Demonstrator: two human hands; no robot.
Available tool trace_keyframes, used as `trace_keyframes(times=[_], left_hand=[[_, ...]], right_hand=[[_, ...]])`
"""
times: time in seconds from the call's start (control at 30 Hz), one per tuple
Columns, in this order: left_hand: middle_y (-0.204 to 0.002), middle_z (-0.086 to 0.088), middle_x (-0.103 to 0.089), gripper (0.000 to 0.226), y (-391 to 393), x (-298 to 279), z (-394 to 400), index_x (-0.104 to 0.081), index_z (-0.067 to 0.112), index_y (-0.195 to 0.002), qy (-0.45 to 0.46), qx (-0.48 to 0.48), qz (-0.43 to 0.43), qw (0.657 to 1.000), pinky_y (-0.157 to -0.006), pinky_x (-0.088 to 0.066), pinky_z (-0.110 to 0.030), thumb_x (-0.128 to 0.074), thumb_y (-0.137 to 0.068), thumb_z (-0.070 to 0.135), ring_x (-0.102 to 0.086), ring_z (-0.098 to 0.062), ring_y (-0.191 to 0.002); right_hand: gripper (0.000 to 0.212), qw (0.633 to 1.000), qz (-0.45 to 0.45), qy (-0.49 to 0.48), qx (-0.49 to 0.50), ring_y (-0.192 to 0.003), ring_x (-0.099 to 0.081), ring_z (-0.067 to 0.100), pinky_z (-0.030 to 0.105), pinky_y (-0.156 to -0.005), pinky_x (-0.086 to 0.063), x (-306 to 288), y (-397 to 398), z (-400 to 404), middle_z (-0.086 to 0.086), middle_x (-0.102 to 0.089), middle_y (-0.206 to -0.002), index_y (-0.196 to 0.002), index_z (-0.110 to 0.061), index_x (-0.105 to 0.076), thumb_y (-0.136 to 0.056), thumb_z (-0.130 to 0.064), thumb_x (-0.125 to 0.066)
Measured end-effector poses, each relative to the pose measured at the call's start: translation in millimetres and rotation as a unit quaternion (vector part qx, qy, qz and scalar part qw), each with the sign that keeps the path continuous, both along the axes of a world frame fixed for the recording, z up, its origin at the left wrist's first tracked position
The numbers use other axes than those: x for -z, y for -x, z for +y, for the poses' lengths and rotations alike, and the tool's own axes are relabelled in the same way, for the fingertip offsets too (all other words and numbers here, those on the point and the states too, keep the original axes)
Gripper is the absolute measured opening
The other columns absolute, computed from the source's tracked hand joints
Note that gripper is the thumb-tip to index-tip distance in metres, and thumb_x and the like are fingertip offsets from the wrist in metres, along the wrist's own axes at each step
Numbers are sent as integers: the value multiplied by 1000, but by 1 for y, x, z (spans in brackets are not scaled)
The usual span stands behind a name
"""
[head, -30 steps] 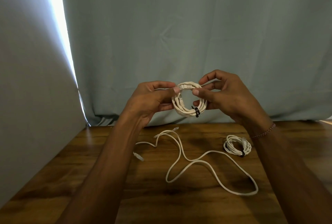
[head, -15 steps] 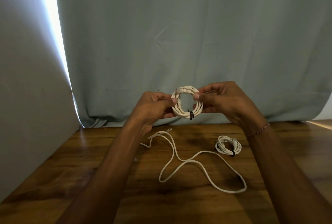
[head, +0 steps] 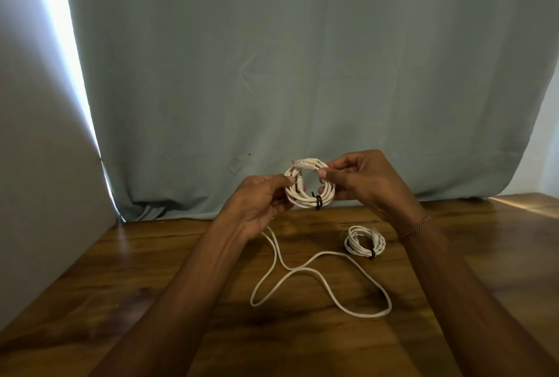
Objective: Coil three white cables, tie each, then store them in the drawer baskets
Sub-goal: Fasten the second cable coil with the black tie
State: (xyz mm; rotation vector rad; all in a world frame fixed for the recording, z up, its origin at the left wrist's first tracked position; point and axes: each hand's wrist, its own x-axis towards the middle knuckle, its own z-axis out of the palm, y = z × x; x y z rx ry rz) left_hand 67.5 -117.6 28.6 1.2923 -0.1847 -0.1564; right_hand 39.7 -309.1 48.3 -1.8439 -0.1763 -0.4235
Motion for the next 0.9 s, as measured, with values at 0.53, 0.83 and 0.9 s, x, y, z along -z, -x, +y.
trace_keyframes(times=[0.53, 0.83, 0.9], left_hand=[[-107, -22, -71, 33, -5, 2, 2, -69, -8, -114, 15, 54, 29, 998, -105, -49, -47, -73, -87, 11, -67, -33, -101], [-86, -12, -73, 34, -2, 0, 6, -66, 10, -118, 74, 177, 3, 981, -101, -47, -43, -58, -95, 34, -68, -26, -105], [-88, -13, -73, 32, -1, 0, 5, -70, 6, -111, 11, 146, -33, 989, -99, -49, -43, -65, -92, 32, -68, -28, -108]], right_hand=[[22, 992, -112, 54, 12, -69, -76, 13, 31, -72, -64, 11, -14, 28, 2, -79, -84, -108, -14, -78, -91, -26, -73], [22, 990, -129, 38, 39, -66, -75, 9, 24, -65, -62, 12, -13, 34, 1, -77, -85, -111, -17, -77, -94, -27, -69], [22, 987, -138, 64, 49, -67, -73, 3, 17, -63, -58, 14, -13, 34, -3, -77, -91, -111, -18, -77, -94, -29, -69]])
